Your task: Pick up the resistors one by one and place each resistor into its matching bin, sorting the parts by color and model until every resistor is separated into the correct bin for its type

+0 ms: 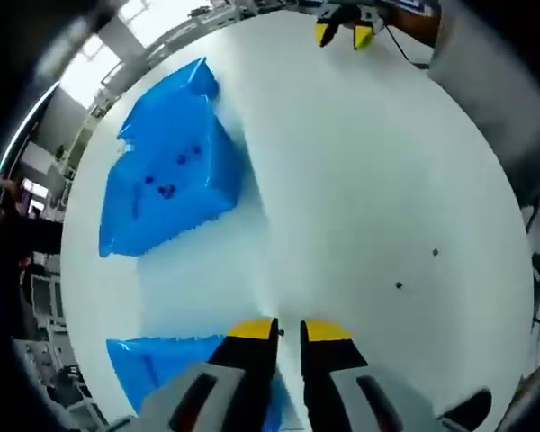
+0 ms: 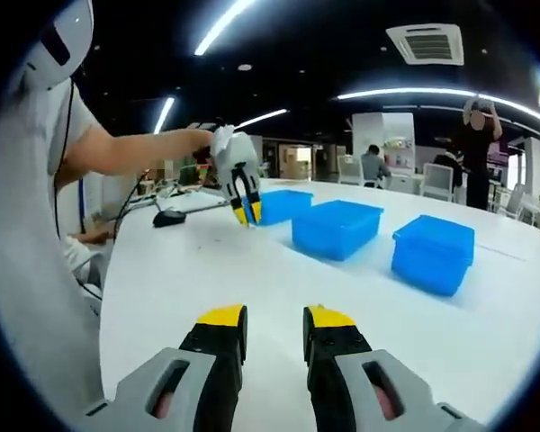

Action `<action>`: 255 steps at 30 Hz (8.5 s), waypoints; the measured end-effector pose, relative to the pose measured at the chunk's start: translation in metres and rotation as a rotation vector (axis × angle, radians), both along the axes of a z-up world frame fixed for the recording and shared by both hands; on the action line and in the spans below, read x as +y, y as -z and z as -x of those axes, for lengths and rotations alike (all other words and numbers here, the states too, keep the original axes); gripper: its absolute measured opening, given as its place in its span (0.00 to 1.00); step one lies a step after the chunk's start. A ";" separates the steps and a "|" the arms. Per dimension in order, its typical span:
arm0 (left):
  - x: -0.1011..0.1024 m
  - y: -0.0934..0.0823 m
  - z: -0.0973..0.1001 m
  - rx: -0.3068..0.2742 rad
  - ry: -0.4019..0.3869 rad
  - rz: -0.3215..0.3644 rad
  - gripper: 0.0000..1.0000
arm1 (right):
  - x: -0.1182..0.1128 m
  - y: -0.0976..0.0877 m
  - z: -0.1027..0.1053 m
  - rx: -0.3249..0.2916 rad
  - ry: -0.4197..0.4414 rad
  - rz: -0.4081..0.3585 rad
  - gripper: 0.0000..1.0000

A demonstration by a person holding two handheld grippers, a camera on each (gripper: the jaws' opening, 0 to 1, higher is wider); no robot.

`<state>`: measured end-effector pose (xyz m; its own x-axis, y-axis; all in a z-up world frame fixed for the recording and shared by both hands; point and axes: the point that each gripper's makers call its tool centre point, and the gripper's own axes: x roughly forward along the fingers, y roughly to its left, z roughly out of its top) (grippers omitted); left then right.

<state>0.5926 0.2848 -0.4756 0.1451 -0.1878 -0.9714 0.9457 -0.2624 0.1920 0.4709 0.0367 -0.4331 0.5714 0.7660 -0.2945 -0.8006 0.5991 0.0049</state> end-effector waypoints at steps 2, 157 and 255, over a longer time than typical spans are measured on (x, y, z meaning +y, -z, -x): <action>0.002 0.002 -0.002 -0.002 0.005 -0.023 0.12 | -0.002 0.001 -0.004 0.002 0.005 0.001 0.27; 0.056 -0.084 -0.066 -0.155 -1.276 1.018 0.04 | -0.056 -0.027 -0.007 -0.068 0.020 -0.050 0.27; 0.053 -0.124 -0.018 -0.159 -0.883 1.528 0.04 | 0.007 -0.019 0.018 -0.036 -0.049 0.054 0.27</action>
